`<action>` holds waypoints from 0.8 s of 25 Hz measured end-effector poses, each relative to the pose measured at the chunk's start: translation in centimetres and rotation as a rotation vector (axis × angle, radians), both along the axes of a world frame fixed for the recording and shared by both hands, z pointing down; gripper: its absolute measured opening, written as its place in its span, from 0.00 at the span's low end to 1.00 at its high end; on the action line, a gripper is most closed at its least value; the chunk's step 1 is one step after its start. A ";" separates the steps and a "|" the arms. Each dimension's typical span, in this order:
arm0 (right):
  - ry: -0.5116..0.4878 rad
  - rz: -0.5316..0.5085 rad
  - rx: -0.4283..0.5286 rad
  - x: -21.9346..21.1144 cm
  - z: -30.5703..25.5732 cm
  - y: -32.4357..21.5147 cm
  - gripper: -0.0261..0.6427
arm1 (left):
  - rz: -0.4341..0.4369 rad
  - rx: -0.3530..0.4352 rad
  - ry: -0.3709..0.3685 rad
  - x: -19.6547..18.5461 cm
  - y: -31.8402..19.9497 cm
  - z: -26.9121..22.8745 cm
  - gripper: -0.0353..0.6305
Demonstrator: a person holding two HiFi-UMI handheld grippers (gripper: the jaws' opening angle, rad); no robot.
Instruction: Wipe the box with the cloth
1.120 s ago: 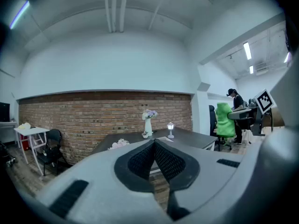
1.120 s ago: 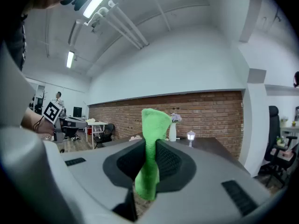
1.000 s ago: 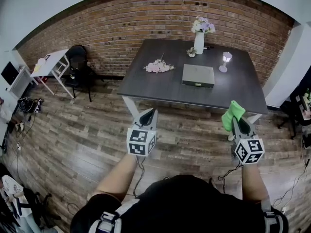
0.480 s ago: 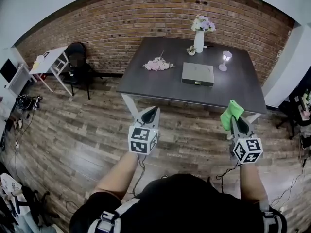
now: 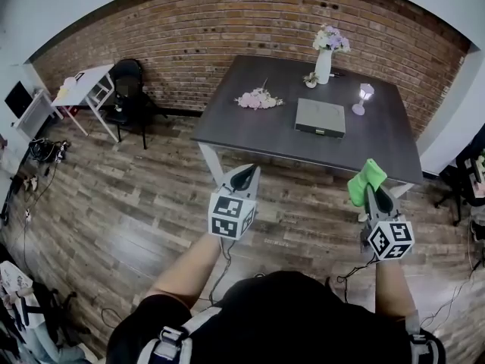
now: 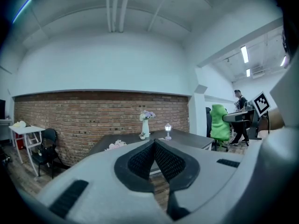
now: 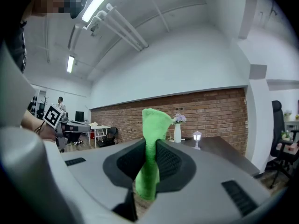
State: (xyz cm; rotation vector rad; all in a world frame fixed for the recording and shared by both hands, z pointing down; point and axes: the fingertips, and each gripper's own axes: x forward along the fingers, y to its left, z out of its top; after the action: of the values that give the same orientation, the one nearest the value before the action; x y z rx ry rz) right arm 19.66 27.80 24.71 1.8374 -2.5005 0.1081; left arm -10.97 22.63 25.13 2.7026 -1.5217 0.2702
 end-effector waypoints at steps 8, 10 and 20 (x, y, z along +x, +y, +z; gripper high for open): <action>0.020 0.001 -0.027 -3.9 0.5 -0.2 0.12 | 0.023 -0.015 0.008 -3.2 -0.3 0.7 0.07; 0.019 0.006 -0.032 -4.9 0.5 -0.2 0.12 | 0.028 -0.014 0.014 -4.1 -0.5 0.7 0.07; 0.011 0.013 -0.063 -8.3 2.3 0.4 0.12 | 0.075 -0.017 0.008 -5.6 -0.2 1.4 0.07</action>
State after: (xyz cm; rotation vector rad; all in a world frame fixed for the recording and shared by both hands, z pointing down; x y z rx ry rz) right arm 11.41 28.17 26.97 1.8256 -2.4491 0.1744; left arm -16.56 22.38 26.52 2.7477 -1.4117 0.2723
